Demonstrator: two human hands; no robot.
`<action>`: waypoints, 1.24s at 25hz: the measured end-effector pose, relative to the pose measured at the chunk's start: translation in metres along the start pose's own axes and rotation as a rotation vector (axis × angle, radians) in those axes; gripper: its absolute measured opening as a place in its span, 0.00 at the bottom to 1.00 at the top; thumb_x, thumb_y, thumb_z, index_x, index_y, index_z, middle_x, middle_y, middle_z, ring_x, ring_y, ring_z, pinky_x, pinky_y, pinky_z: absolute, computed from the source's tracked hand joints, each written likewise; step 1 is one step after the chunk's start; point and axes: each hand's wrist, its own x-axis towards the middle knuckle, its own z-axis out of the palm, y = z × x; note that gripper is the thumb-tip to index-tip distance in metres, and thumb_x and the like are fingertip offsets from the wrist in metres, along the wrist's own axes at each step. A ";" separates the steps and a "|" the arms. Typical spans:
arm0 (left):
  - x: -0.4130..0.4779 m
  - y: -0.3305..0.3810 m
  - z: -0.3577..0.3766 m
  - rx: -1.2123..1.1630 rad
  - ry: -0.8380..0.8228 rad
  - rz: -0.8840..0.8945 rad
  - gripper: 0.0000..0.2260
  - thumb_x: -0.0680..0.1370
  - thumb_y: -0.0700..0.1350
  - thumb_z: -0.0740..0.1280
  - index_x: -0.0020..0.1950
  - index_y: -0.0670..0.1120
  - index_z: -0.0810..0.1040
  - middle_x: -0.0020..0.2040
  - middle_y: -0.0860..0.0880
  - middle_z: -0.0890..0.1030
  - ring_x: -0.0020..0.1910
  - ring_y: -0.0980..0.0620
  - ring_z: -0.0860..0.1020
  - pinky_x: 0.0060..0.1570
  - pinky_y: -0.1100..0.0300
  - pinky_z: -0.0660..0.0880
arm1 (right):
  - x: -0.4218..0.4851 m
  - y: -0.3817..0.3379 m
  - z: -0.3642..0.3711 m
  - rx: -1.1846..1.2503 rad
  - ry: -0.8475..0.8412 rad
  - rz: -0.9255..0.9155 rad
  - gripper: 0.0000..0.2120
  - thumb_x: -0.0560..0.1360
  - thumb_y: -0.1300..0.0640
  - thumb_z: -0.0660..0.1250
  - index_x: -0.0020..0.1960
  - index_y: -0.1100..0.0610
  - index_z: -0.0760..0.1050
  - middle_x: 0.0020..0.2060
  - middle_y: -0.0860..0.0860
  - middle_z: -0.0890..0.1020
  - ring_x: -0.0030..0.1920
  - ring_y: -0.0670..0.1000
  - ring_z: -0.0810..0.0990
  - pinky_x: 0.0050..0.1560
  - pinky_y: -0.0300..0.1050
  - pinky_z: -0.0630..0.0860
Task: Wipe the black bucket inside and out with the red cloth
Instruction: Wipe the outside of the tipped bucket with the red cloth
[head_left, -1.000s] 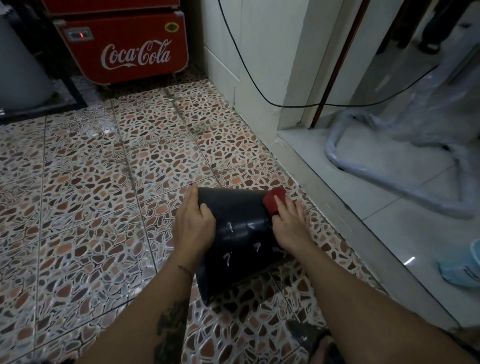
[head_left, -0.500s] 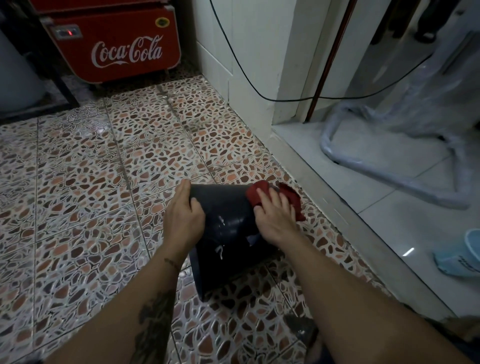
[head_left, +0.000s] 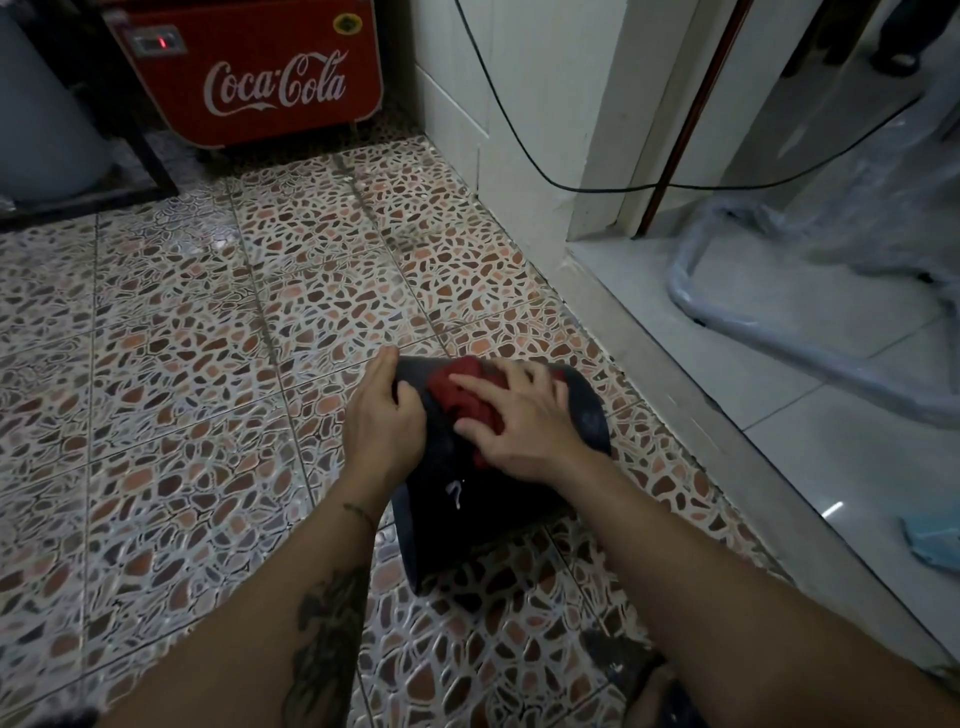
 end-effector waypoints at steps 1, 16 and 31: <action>0.000 -0.001 0.000 -0.012 0.001 -0.002 0.23 0.80 0.44 0.56 0.77 0.48 0.66 0.77 0.50 0.66 0.75 0.52 0.63 0.74 0.57 0.58 | 0.001 0.013 0.003 -0.025 -0.012 0.036 0.30 0.75 0.32 0.52 0.76 0.35 0.60 0.78 0.50 0.62 0.77 0.55 0.53 0.75 0.61 0.48; 0.009 -0.003 -0.010 -0.094 -0.055 -0.012 0.24 0.78 0.42 0.59 0.74 0.52 0.70 0.75 0.53 0.69 0.74 0.54 0.65 0.74 0.55 0.59 | -0.038 -0.029 0.040 0.099 0.181 0.032 0.33 0.77 0.42 0.48 0.82 0.49 0.53 0.82 0.52 0.52 0.81 0.53 0.41 0.76 0.60 0.32; -0.092 -0.019 -0.004 0.132 0.000 0.231 0.29 0.81 0.46 0.58 0.81 0.53 0.51 0.80 0.55 0.56 0.72 0.65 0.57 0.59 0.80 0.50 | -0.006 0.031 0.001 -0.040 0.021 0.476 0.31 0.79 0.39 0.41 0.78 0.49 0.58 0.80 0.54 0.56 0.79 0.59 0.50 0.75 0.69 0.44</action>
